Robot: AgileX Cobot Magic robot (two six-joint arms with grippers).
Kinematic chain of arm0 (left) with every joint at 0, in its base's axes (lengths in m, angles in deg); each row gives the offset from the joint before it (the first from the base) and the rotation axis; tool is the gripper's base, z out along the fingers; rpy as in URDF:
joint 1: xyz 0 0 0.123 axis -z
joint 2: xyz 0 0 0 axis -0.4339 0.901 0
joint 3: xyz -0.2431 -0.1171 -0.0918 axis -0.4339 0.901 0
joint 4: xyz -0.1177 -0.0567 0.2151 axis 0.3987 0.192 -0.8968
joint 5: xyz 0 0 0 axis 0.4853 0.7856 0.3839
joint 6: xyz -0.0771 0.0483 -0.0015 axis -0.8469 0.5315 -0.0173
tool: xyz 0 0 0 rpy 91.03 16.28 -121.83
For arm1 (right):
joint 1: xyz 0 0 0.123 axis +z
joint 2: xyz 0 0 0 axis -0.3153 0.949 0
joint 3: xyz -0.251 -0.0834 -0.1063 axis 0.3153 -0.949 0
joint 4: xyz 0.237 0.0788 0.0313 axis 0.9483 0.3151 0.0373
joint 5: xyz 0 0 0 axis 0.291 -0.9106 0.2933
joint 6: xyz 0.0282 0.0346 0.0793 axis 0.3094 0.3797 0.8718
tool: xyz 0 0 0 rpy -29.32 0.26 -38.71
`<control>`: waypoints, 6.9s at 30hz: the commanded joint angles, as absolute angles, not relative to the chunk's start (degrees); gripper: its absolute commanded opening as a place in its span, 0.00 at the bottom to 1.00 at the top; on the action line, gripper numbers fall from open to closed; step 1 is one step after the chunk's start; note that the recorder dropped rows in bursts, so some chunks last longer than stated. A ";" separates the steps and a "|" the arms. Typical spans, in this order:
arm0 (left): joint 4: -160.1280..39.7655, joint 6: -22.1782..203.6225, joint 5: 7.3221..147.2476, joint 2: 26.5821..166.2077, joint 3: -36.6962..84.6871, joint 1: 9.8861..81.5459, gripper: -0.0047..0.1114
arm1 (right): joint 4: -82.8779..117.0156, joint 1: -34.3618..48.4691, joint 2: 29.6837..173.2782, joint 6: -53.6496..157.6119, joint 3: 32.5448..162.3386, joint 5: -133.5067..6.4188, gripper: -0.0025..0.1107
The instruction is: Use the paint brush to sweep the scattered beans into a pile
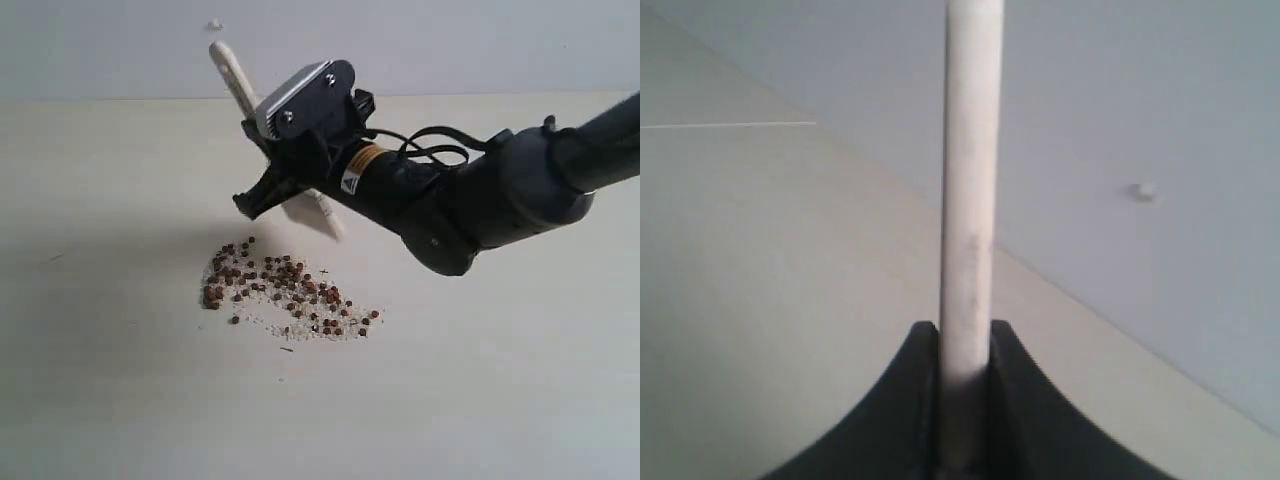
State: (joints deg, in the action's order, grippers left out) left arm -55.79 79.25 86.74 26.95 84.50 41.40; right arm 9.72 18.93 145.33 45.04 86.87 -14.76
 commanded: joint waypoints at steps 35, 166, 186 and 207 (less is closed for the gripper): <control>-55.89 78.95 86.64 26.58 84.69 41.79 0.04 | 91.87 45.96 144.45 6.02 76.89 -2.51 0.02; -55.89 78.95 86.64 26.58 84.69 44.62 0.04 | -52.16 5.35 113.98 86.56 72.26 6.42 0.02; -55.89 78.95 86.64 26.58 84.69 44.62 0.04 | -44.41 14.61 138.38 83.30 72.47 6.42 0.02; -55.89 78.95 86.64 26.58 84.69 44.62 0.04 | -40.08 14.13 150.65 75.69 80.88 6.42 0.02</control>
